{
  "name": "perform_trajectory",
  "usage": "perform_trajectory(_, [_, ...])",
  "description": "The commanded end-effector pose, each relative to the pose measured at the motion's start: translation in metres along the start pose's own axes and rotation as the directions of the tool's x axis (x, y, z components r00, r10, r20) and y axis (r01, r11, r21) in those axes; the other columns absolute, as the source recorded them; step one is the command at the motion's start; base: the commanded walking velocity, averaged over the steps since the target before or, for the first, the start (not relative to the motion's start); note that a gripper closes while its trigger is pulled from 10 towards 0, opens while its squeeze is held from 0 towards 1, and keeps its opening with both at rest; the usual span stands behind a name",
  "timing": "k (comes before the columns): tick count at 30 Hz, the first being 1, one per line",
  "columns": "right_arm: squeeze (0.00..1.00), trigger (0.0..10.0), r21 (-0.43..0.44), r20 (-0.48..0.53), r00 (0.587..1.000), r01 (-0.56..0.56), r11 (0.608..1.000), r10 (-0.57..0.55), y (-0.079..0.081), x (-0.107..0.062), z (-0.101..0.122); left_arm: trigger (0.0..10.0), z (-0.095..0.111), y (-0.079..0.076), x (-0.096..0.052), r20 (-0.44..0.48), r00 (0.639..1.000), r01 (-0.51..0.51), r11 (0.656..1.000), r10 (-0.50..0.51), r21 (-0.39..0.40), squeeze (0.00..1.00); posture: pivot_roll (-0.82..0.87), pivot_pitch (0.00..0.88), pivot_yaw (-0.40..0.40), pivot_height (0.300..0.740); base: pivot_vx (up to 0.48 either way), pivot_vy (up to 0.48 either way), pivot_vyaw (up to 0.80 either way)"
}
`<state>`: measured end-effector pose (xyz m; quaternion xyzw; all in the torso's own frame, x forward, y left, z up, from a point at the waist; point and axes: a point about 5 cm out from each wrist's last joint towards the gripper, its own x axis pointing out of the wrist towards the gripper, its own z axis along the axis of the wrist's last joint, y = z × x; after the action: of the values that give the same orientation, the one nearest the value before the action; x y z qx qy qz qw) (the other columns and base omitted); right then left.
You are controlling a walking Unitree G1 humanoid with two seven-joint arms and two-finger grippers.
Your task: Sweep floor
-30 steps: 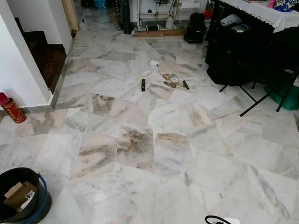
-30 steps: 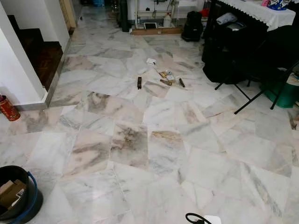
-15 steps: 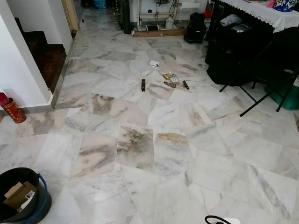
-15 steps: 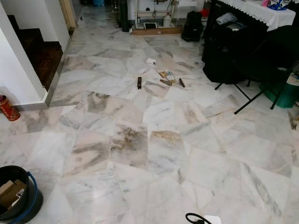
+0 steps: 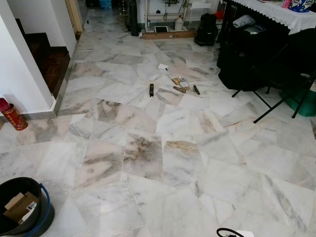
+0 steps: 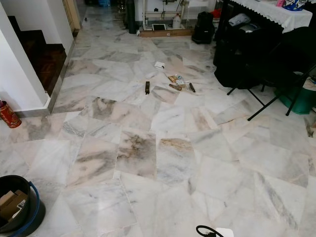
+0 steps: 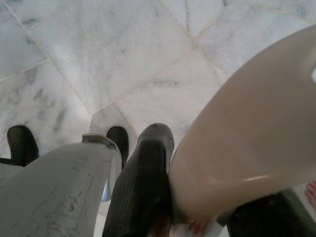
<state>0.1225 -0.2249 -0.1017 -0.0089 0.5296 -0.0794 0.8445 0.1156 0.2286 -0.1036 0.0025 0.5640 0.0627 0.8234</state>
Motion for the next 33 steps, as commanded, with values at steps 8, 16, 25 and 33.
perform_trajectory(8, [0.00, 10.0, 0.157, 0.197, 0.977, -0.109, 0.982, 0.077, 0.015, 0.002, 0.039, 10.0, 0.036, -0.013, -0.001, 0.207, 0.974, 0.072, 0.993, -0.091, 0.096, 0.00, -0.10, 0.071, -0.030, 0.740, 0.000, 0.000, 0.00])
perform_trajectory(16, [0.00, 10.0, 0.156, 0.197, 0.977, -0.109, 0.982, 0.077, 0.015, 0.002, 0.039, 10.0, 0.036, -0.012, -0.001, 0.206, 0.974, 0.072, 0.993, -0.090, 0.096, 0.00, -0.11, 0.079, -0.030, 0.740, 0.000, 0.000, 0.00])
perform_trajectory(25, [0.00, 10.0, 0.196, 0.120, 0.992, -0.064, 0.978, 0.041, -0.002, 0.001, 0.022, 10.0, 0.045, -0.016, -0.001, 0.235, 0.966, 0.086, 0.989, -0.111, 0.117, 0.00, -0.08, 0.060, -0.026, 0.740, 0.000, 0.000, 0.00])
perform_trajectory(33, [0.00, 10.0, 0.196, 0.120, 0.992, -0.070, 0.978, 0.047, -0.005, 0.001, 0.021, 10.0, 0.045, -0.016, -0.001, 0.244, 0.963, 0.092, 0.989, -0.117, 0.114, 0.00, -0.08, 0.057, -0.030, 0.740, 0.000, 0.000, 0.00])
